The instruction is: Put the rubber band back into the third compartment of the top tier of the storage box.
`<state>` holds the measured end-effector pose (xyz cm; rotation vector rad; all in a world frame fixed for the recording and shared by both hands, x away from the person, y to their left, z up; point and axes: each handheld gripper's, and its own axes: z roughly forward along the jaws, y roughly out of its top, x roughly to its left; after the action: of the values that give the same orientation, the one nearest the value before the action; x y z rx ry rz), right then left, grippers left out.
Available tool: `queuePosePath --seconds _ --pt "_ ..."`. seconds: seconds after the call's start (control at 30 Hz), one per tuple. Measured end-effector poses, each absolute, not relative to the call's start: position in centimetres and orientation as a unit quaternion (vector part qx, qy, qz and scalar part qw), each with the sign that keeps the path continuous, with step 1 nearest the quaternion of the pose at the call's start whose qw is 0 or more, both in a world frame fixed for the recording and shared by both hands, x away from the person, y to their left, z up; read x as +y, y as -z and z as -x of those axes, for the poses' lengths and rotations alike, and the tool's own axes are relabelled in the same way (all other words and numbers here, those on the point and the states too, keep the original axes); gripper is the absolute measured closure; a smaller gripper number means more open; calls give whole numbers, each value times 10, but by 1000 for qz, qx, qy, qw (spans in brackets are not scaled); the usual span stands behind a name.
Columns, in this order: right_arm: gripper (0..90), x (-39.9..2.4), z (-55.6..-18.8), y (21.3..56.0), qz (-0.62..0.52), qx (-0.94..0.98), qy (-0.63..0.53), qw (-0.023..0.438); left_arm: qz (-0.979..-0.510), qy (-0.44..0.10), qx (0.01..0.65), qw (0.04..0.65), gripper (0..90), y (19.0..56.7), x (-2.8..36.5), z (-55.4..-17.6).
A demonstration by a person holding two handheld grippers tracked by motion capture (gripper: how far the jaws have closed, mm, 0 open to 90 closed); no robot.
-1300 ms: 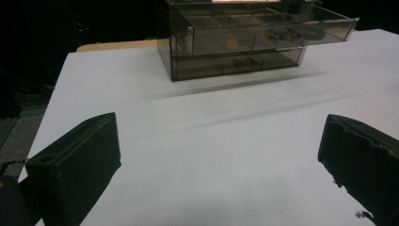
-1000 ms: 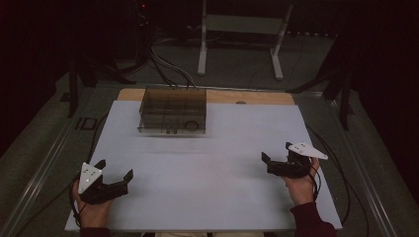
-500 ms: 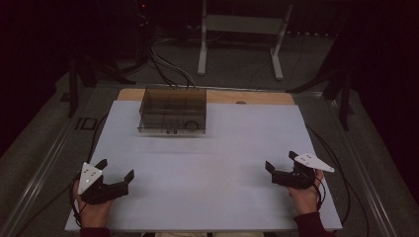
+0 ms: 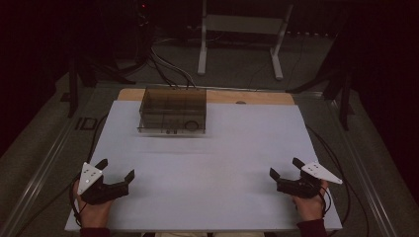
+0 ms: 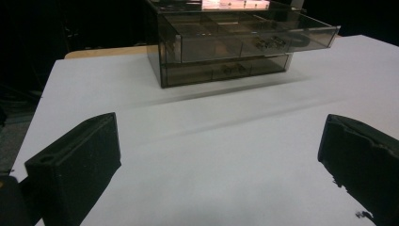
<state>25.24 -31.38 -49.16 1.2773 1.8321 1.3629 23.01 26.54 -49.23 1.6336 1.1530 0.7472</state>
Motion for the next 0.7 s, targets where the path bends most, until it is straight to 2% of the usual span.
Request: queuePosePath --seconds 0.43,0.7 --pt "0 -323 -245 494 -479 660 -506 280 -675 -302 466 485 6 493 265 -231" --pt "0 -321 -249 496 -476 670 -497 277 -683 -300 463 479 6 495 264 -232"
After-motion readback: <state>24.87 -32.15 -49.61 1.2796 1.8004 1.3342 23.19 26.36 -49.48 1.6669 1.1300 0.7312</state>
